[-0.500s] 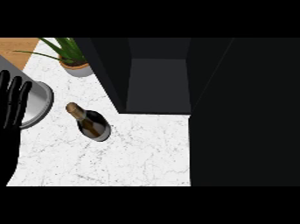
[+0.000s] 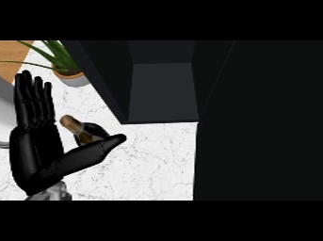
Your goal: Pick up the wine, place it into the cabinet and close the cabinet
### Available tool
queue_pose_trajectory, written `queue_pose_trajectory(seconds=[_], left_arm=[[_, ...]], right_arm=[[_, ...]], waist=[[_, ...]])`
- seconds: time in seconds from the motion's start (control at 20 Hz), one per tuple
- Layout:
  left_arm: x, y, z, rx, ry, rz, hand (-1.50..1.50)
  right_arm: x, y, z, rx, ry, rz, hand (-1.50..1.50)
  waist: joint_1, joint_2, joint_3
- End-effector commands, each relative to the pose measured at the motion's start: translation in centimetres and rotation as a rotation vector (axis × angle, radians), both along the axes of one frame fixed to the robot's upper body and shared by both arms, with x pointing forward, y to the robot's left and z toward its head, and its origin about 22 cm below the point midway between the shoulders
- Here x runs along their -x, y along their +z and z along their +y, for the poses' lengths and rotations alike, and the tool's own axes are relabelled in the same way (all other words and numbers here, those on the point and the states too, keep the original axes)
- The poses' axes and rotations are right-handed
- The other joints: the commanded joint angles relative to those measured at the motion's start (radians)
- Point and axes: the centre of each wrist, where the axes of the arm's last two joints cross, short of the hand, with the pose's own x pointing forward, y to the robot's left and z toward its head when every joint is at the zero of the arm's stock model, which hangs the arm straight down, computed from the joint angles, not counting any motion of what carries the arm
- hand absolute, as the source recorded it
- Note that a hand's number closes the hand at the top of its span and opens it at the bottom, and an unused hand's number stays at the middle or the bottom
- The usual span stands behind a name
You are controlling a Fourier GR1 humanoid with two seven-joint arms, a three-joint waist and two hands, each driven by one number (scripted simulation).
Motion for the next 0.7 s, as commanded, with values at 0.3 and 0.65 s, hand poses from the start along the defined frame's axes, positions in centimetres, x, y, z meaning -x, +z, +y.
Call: queue_pose_trajectory(seconds=[0.3,0.65], left_arm=[[-3.2,1.3,-11.0,0.141,0.078,-0.003,-1.50],[-4.3,4.6,-13.9,0.182,0.061,-0.016,-1.50]], right_arm=[[4.6,3.6,1.3,0.001,0.113,0.068,-1.50],[4.5,5.7,0.3,-0.004,0.085,0.065,-1.50]], waist=[[0.012,-0.003,0.000],[0.032,-0.006,0.001]])
